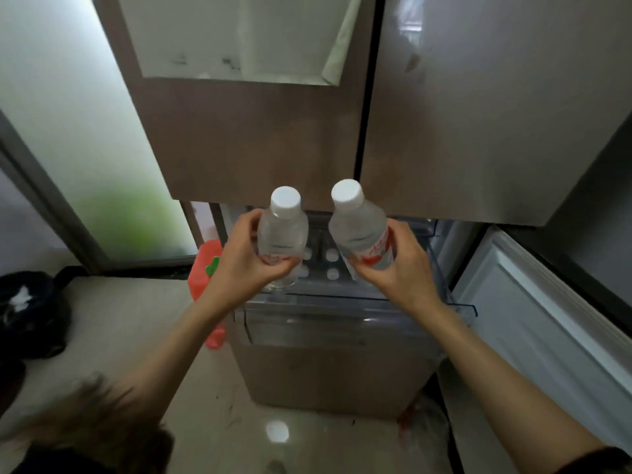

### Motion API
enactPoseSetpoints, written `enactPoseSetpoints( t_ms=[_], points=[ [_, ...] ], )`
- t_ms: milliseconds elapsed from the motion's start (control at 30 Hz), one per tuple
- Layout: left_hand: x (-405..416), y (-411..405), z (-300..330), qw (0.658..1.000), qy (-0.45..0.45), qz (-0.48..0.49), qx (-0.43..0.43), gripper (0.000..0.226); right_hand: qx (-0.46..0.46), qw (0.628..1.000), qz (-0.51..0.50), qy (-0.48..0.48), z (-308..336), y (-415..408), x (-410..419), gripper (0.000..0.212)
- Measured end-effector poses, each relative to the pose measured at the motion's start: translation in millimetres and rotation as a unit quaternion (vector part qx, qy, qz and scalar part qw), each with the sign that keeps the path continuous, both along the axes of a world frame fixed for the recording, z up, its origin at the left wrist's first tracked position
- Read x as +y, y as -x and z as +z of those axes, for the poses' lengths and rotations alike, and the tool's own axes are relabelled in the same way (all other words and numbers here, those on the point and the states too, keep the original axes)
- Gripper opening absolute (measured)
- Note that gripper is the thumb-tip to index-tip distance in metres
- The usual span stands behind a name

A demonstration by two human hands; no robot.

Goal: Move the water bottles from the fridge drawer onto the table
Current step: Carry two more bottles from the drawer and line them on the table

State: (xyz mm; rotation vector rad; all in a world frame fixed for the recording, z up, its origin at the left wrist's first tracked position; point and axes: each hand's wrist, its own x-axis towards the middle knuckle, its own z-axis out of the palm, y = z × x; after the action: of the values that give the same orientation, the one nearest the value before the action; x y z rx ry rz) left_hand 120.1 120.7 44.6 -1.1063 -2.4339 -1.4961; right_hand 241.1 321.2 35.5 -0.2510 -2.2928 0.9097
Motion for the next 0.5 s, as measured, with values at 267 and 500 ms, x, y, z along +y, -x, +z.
enactPoseSetpoints(
  t_ms=[267, 500],
  points=[
    [-109, -54, 37, 0.966, -0.147, 0.185, -0.101, 0.058, -0.002, 0.971, 0.158, 0.176, 49, 7, -100, 0.051],
    [-263, -105, 27, 0.917, -0.163, 0.345, -0.114, 0.063, -0.083, 0.932, 0.310, 0.166, 41, 20, -242, 0.040]
  ],
)
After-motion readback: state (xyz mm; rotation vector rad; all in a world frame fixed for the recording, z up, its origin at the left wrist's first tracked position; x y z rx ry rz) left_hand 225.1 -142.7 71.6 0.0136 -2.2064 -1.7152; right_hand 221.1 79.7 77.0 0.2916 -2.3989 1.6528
